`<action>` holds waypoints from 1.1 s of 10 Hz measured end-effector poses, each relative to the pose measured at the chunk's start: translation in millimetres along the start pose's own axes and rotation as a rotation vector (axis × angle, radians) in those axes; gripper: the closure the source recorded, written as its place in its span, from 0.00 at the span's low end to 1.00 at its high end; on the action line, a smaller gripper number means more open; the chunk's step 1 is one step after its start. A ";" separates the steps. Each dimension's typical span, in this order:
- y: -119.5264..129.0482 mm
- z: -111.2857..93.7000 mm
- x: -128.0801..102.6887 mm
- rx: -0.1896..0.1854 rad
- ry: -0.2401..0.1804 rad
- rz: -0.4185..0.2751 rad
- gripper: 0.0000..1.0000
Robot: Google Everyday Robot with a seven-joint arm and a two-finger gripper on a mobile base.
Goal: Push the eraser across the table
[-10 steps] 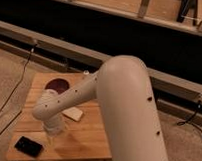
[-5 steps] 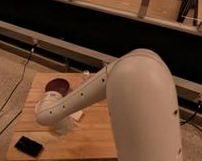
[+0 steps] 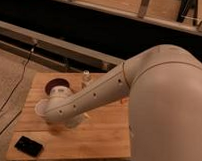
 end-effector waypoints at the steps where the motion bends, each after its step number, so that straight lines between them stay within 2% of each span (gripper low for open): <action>1: 6.5 1.2 1.8 -0.010 0.006 -0.019 0.66; 3: 26.0 7.9 6.1 -0.028 0.024 -0.101 0.85; 7: 59.8 23.4 10.6 -0.044 0.057 -0.278 0.87; 11: 91.7 36.1 4.6 -0.071 0.064 -0.412 0.87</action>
